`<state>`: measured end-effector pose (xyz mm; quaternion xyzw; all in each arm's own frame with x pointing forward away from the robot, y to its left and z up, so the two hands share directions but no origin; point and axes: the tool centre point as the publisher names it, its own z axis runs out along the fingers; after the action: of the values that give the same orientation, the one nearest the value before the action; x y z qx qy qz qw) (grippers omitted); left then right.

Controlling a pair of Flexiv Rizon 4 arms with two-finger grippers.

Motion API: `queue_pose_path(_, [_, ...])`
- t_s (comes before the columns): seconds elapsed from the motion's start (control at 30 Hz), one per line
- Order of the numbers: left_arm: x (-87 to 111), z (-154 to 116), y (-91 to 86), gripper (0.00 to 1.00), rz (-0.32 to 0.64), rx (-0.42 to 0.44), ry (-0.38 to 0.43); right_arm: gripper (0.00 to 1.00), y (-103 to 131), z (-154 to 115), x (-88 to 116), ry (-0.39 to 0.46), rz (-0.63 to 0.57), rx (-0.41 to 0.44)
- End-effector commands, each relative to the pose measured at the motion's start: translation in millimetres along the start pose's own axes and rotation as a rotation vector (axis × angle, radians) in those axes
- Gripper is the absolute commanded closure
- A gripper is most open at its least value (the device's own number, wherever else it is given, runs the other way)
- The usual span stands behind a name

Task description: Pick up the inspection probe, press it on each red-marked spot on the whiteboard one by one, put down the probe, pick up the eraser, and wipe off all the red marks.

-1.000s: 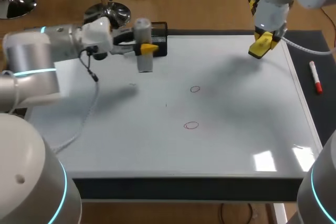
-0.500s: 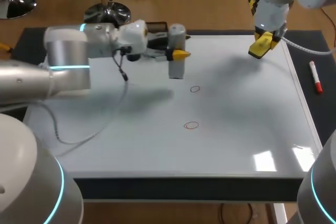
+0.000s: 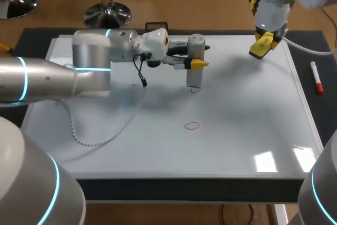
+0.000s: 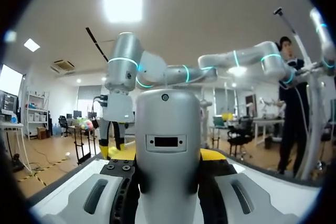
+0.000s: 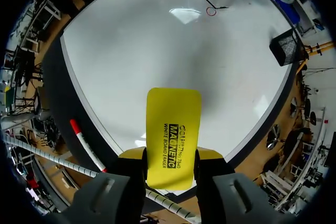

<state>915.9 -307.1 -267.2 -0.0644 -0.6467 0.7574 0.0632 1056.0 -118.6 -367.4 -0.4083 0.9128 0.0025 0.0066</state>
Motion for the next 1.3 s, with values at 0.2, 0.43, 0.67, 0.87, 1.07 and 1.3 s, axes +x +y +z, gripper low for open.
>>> queue_pose_path(0.2, [-4.4,-0.4,18.1,1.00,-0.006,-0.008,0.013,1.00,-0.5,-1.1,-0.3,0.005,-0.002,0.002])
queue_pose_path(0.43, [-5.0,-1.1,23.5,1.00,-0.021,0.000,0.001,1.00,-0.5,-1.1,-0.3,0.005,-0.002,0.002])
queue_pose_path(0.67, [-4.9,-0.6,27.2,1.00,-0.029,0.002,-0.003,1.00,-0.5,-1.1,-0.3,0.005,-0.002,0.002])
queue_pose_path(0.87, [-5.7,-1.3,29.3,1.00,-0.032,-0.007,-0.008,1.00,-0.5,-1.1,-0.3,0.005,-0.002,0.002])
queue_pose_path(1.07, [-5.9,-2.2,30.3,1.00,-0.034,-0.012,-0.011,1.00,-0.5,-1.1,-0.3,0.005,-0.002,0.002])
queue_pose_path(1.3, [-5.9,-2.4,30.1,1.00,-0.035,-0.014,-0.009,1.00,-0.5,-1.1,-0.3,0.005,-0.002,0.002])
